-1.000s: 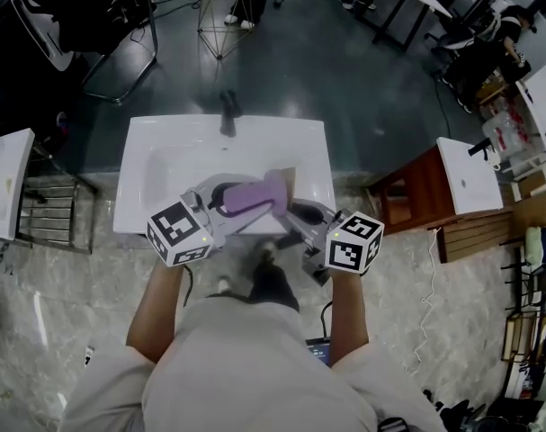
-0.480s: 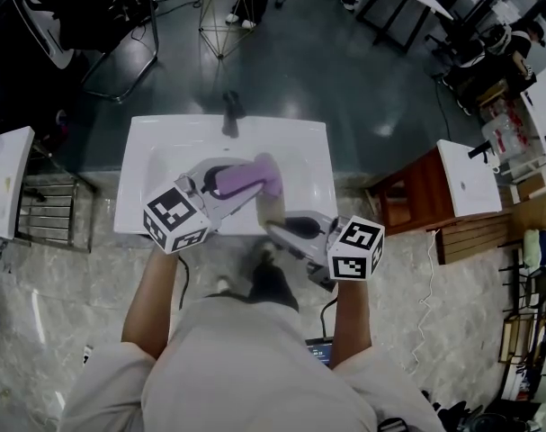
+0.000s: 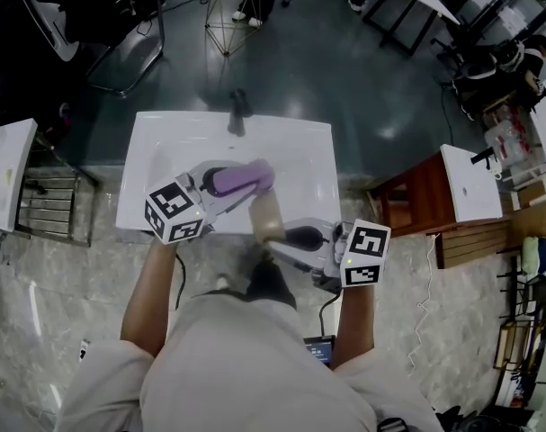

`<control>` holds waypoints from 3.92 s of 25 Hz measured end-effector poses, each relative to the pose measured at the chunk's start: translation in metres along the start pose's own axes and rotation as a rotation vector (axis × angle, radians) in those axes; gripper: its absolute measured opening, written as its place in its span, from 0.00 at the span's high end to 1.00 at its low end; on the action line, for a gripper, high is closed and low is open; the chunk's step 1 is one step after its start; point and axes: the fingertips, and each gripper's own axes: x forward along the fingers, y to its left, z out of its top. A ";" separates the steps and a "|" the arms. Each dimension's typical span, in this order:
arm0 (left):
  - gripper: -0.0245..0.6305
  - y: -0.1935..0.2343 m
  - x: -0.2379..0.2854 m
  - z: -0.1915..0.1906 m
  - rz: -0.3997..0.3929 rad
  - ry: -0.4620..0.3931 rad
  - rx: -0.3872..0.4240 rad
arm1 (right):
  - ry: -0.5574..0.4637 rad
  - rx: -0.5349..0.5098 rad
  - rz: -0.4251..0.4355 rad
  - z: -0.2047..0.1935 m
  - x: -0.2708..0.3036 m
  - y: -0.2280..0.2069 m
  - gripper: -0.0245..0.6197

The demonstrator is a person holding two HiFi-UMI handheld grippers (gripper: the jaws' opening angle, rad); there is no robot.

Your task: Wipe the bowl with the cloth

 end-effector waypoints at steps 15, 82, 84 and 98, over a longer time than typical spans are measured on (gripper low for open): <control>0.78 -0.048 -0.014 -0.037 -0.125 -0.049 -0.106 | -0.272 0.043 0.021 0.053 0.001 -0.017 0.94; 0.78 -0.004 -0.021 0.002 0.145 0.006 0.114 | -0.350 0.214 -0.133 0.041 -0.010 -0.046 0.94; 0.78 -0.006 -0.021 -0.007 0.141 0.049 0.146 | -0.376 0.204 -0.137 0.050 -0.011 -0.044 0.94; 0.78 -0.028 -0.021 -0.006 0.098 0.070 0.156 | -0.032 -0.015 -0.481 0.021 0.003 -0.079 0.94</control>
